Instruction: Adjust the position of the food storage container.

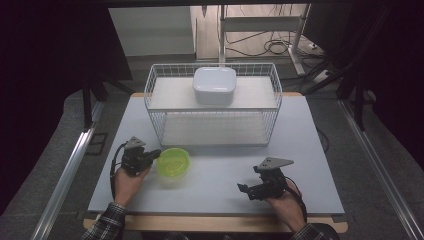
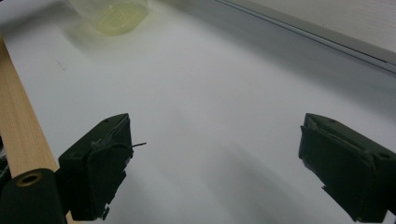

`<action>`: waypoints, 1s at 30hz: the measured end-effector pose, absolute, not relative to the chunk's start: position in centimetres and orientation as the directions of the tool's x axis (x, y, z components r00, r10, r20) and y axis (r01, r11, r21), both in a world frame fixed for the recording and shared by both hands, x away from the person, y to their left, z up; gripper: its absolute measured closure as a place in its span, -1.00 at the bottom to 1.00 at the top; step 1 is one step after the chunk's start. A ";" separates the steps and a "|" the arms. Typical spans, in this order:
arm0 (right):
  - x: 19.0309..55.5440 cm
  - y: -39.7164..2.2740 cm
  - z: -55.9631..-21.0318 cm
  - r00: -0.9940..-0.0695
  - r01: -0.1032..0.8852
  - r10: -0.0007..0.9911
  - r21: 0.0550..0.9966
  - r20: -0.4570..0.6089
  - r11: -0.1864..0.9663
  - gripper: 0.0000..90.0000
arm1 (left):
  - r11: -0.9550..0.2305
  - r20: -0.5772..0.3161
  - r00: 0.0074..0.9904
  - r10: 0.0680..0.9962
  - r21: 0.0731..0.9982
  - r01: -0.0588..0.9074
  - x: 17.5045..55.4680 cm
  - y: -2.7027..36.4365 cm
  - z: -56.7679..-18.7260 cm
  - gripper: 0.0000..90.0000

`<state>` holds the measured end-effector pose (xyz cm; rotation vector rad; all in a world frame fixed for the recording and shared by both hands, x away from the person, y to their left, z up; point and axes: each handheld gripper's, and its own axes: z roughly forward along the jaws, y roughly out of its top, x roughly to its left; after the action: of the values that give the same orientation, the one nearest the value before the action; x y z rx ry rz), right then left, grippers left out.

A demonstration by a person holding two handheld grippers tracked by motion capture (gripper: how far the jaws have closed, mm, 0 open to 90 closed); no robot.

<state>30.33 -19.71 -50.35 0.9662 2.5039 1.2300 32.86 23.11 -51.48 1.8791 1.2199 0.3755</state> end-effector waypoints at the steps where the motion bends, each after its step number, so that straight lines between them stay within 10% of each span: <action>1: 30.3 -19.7 -50.4 -0.770 0.472 0.628 0.762 0.111 0.443 -0.77 | -0.172 -0.190 0.488 0.852 0.778 0.604 32.8 22.8 -51.5 1.00; 30: 30.4 -19.8 -50.4 -0.778 0.453 0.622 0.764 0.088 0.459 -0.77 | -0.302 -0.198 0.646 0.738 0.758 0.578 29.7 19.8 -51.9 0.95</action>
<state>30.40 -19.82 -50.37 0.9358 2.5034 1.2174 29.73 19.84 -51.87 2.0046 1.0263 0.2353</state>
